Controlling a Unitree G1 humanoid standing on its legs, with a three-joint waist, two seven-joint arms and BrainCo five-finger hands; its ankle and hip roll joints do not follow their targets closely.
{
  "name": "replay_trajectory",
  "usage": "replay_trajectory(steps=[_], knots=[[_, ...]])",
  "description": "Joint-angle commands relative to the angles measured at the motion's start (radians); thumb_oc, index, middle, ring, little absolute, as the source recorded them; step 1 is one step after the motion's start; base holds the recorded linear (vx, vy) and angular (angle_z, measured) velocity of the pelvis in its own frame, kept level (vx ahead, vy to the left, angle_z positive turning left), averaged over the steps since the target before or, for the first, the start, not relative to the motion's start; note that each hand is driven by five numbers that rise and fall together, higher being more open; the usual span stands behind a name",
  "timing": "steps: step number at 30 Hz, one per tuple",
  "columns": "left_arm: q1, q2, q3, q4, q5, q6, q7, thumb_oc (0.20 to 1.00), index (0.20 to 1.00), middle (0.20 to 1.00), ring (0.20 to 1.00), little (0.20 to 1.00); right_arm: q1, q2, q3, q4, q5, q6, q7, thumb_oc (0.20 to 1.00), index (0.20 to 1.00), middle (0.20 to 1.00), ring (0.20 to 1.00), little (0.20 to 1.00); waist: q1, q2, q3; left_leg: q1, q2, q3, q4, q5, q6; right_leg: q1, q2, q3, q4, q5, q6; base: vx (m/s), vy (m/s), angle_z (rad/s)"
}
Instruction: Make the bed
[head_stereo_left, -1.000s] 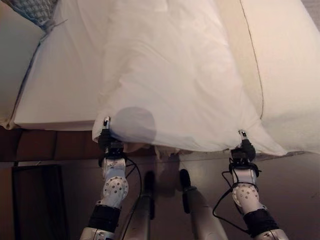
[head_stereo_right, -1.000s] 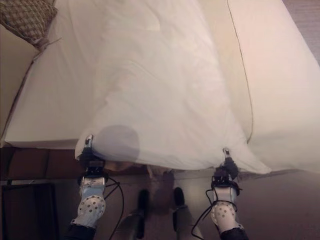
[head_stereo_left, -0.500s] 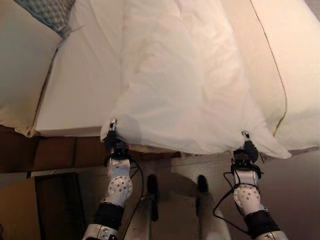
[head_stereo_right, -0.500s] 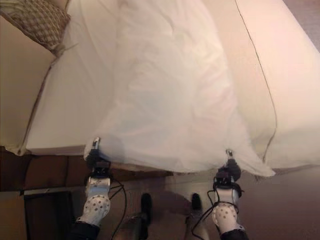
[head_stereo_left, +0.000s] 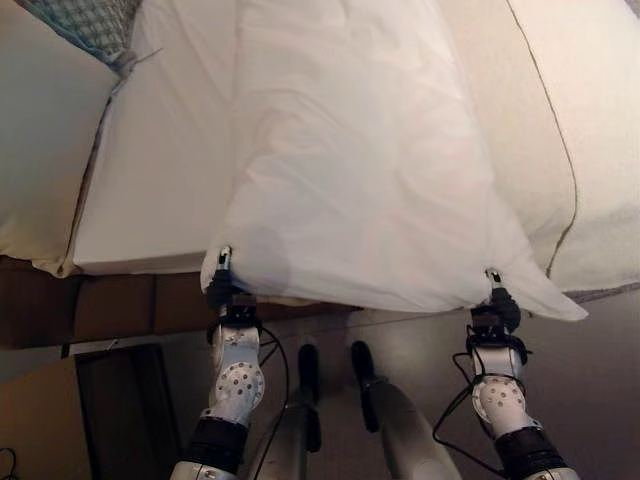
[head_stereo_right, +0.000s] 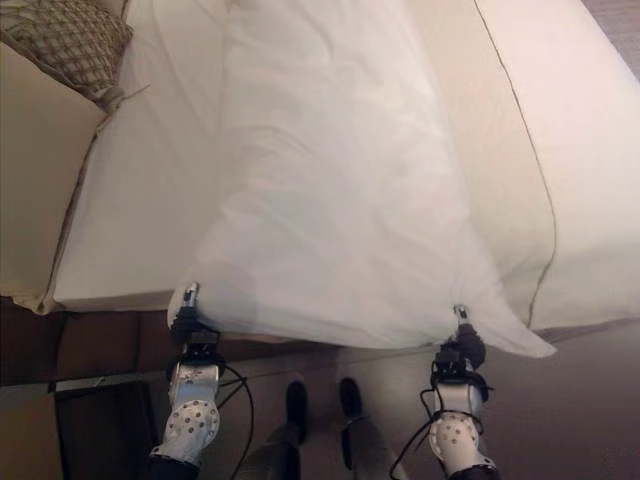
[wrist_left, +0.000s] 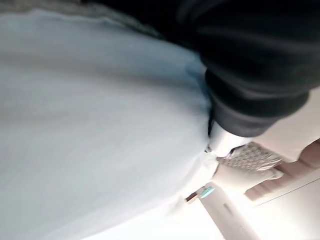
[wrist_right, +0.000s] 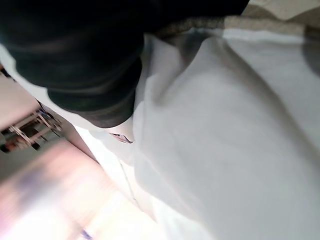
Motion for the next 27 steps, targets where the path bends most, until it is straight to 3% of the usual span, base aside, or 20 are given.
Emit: replay_trajectory(steps=[1,2,3,5,7,8,11,14,19,25,27], knots=[[0.025,0.022,0.058,-0.069,0.021,-0.065,0.006,0.200,0.200,0.200,0.200,0.200,0.029,-0.034,-0.068,-0.052,-0.035,-0.061,-0.012,0.200,0.200,0.200,0.200,0.200,-0.012,-0.019,-0.078,-0.013,0.057,0.040,0.022,-0.023,0.006,0.076,-0.019,0.038,-0.211,0.116,0.101,0.07,0.026,0.12],[0.021,0.029,0.064,-0.078,0.033,-0.068,0.012,0.200,0.200,0.200,0.200,0.200,0.023,-0.030,-0.071,-0.051,-0.029,-0.067,-0.016,0.200,0.200,0.200,0.200,0.200,-0.007,-0.021,-0.084,-0.015,0.090,0.011,-0.015,0.000,0.006,0.073,-0.020,0.042,-0.207,0.109,0.100,0.07,0.101,0.16],[0.011,0.040,0.083,-0.094,0.050,-0.085,0.028,0.200,0.200,0.200,0.200,0.200,0.021,-0.024,-0.076,-0.047,-0.028,-0.074,-0.023,0.200,0.200,0.200,0.200,0.200,0.001,-0.027,-0.078,-0.020,0.138,-0.079,-0.077,0.056,-0.003,0.053,-0.019,0.053,-0.177,0.096,0.101,0.04,0.081,0.15],[0.004,0.045,0.088,-0.087,0.051,-0.089,0.037,0.200,0.200,0.200,0.200,0.200,0.012,-0.020,-0.078,-0.033,-0.013,-0.081,-0.025,0.200,0.200,0.200,0.200,0.200,0.001,-0.021,-0.075,-0.011,0.158,-0.104,-0.123,0.086,-0.020,0.047,-0.020,0.056,-0.169,0.090,0.106,0.03,0.166,0.14],[0.001,0.045,0.086,-0.086,0.051,-0.088,0.041,0.200,0.200,0.200,0.200,0.200,0.010,-0.019,-0.078,-0.029,-0.010,-0.078,-0.025,0.200,0.200,0.200,0.200,0.200,-0.004,-0.011,-0.074,0.013,0.172,-0.076,-0.162,0.087,-0.026,0.047,-0.029,0.052,-0.167,0.085,0.115,0.04,0.287,-0.01],[-0.009,0.054,0.072,-0.082,0.070,-0.085,0.046,0.200,0.200,0.200,0.200,0.200,-0.004,-0.016,-0.083,-0.013,-0.018,-0.083,-0.032,0.200,0.200,0.200,0.200,0.200,-0.012,0.004,-0.073,0.050,0.196,-0.009,-0.208,0.082,-0.044,0.037,-0.053,0.042,-0.158,0.088,0.136,0.02,0.412,-0.04],[-0.018,0.072,0.043,-0.064,0.073,-0.075,0.020,0.200,0.200,0.200,0.200,0.200,-0.032,-0.027,-0.079,0.001,-0.022,-0.068,-0.017,0.200,0.200,0.200,0.200,0.200,-0.005,-0.007,-0.051,-0.018,0.133,0.024,-0.036,0.006,-0.024,0.033,-0.117,0.060,-0.184,0.142,0.178,-0.01,0.437,0.00],[-0.028,0.082,0.033,-0.021,0.055,-0.074,0.018,0.200,0.200,0.200,0.200,0.200,-0.061,-0.007,-0.075,0.045,-0.022,-0.056,-0.008,0.200,0.200,0.200,0.200,0.200,0.006,-0.015,-0.058,-0.017,0.108,0.061,-0.023,-0.028,-0.015,0.075,-0.168,0.083,-0.279,0.186,0.201,0.08,0.295,-0.11],[-0.072,0.097,0.036,0.000,0.016,-0.071,0.021,0.200,0.200,0.200,0.200,0.200,-0.105,-0.005,-0.058,0.056,-0.024,-0.036,-0.017,0.200,0.200,0.200,0.200,0.200,0.017,-0.029,-0.082,-0.012,0.100,0.054,-0.034,-0.028,-0.014,0.109,-0.211,0.060,-0.350,0.219,0.216,0.05,0.081,0.02],[-0.203,0.153,0.013,-0.027,0.041,-0.050,0.042,0.200,0.200,0.200,0.200,0.200,-0.206,-0.060,0.005,-0.027,-0.095,-0.005,-0.069,0.200,0.200,0.200,0.200,0.200,0.022,-0.044,-0.114,-0.004,0.097,0.050,-0.076,-0.007,-0.025,0.122,-0.231,0.049,-0.394,0.243,0.228,0.02,0.006,0.03],[-0.320,0.212,-0.015,-0.047,0.063,-0.039,0.057,0.200,0.200,0.200,0.200,0.200,-0.305,-0.114,0.045,-0.066,-0.100,-0.004,-0.097,0.200,0.200,0.200,0.200,0.200,0.026,-0.051,-0.121,-0.004,0.097,0.045,-0.085,-0.001,-0.028,0.121,-0.233,0.048,-0.397,0.243,0.231,0.00,-0.020,0.01]])
